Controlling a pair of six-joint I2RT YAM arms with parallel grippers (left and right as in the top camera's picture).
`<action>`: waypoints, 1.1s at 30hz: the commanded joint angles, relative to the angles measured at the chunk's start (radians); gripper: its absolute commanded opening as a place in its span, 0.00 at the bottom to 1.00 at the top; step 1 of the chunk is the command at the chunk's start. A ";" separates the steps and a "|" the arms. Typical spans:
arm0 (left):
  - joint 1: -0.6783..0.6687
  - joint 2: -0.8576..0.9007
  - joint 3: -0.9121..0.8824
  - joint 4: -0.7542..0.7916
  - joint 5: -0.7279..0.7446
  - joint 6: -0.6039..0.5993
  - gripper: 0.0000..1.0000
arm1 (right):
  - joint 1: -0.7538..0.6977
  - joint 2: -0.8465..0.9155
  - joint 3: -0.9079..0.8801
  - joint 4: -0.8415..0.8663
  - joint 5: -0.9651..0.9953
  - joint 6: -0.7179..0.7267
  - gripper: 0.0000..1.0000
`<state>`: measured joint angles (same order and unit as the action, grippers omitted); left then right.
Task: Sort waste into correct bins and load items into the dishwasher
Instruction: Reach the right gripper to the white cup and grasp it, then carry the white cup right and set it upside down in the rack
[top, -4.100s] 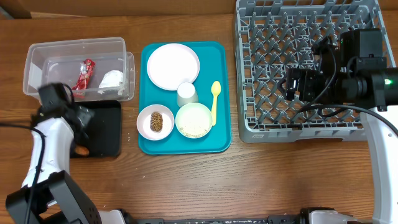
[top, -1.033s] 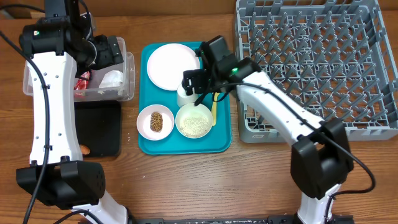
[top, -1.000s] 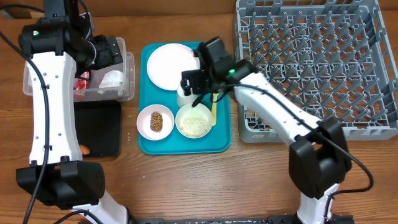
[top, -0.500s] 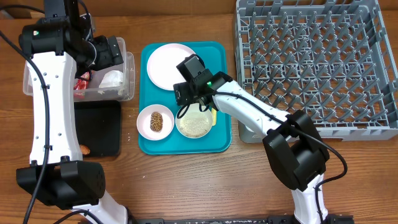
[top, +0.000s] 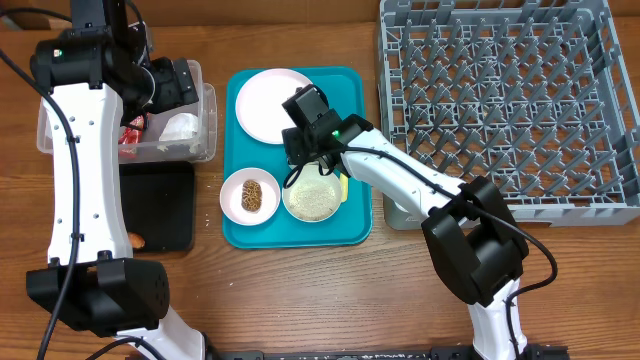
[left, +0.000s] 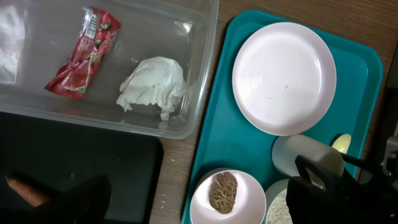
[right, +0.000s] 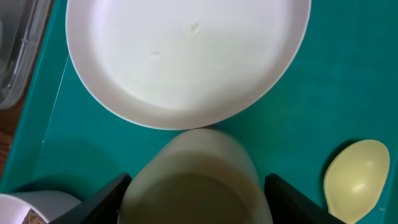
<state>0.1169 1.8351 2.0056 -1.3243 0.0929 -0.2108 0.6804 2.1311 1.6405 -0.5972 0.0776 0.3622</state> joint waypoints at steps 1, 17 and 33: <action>-0.002 0.000 0.019 -0.003 0.000 0.009 0.92 | -0.004 0.016 0.012 -0.020 -0.003 0.005 0.59; -0.001 0.000 0.019 0.005 0.000 0.009 0.92 | -0.124 -0.151 0.422 -0.513 0.000 0.005 0.56; -0.002 0.010 0.018 0.014 -0.023 0.008 0.92 | -0.491 -0.266 0.417 -0.927 0.066 0.051 0.56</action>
<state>0.1169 1.8351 2.0056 -1.3155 0.0849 -0.2108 0.2016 1.8675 2.0903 -1.5208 0.1184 0.3851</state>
